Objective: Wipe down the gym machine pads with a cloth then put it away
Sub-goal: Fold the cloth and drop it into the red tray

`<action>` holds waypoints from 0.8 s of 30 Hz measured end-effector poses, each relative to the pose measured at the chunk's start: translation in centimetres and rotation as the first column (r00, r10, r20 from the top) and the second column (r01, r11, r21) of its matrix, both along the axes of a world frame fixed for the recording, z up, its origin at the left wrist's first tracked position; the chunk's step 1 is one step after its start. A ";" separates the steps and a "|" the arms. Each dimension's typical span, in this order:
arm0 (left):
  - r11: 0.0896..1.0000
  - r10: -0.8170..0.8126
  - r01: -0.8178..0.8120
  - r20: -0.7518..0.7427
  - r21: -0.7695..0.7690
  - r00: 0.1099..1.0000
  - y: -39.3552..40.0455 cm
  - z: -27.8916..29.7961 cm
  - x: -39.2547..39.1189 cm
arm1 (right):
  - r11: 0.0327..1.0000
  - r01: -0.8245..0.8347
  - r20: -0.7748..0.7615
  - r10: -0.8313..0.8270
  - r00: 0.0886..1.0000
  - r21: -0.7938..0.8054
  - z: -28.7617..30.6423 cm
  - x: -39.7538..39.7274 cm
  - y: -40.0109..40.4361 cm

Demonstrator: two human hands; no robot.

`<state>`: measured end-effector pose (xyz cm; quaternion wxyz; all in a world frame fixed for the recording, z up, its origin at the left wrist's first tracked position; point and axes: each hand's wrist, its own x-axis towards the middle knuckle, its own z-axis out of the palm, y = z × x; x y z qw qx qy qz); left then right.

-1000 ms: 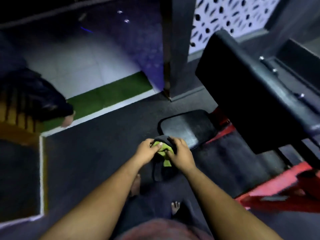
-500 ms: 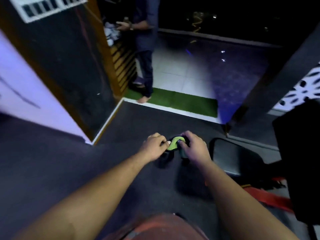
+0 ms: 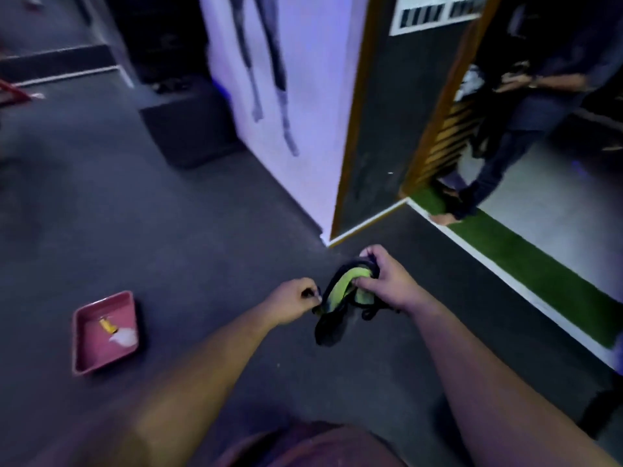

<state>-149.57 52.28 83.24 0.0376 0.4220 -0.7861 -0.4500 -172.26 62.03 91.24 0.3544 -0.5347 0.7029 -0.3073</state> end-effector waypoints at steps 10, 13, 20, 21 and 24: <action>0.887 0.450 -0.449 -0.016 -0.103 0.893 -2.3 2.8 14.8 | 0.855 -0.518 0.215 0.510 0.833 -0.021 3.5 13.9 -11.4; 0.787 0.604 -0.597 -0.001 -0.154 0.797 -1.7 4.5 18.7 | 0.792 -0.608 0.177 0.607 0.775 -0.051 4.1 17.3 -14.0; 0.498 0.814 -0.774 -0.098 -0.391 0.573 0.9 10.2 28.9 | 0.583 -0.812 -0.380 0.754 0.535 0.014 4.3 24.8 -18.7; 0.494 0.816 -0.731 -0.039 -0.470 0.576 1.3 11.3 30.1 | 0.574 -0.819 -0.455 0.735 0.502 0.024 4.8 26.4 -18.9; 0.556 0.762 -0.526 0.143 -0.644 0.632 2.5 14.2 33.8 | 0.535 -0.844 -0.606 0.660 0.444 -0.037 5.6 30.8 -20.0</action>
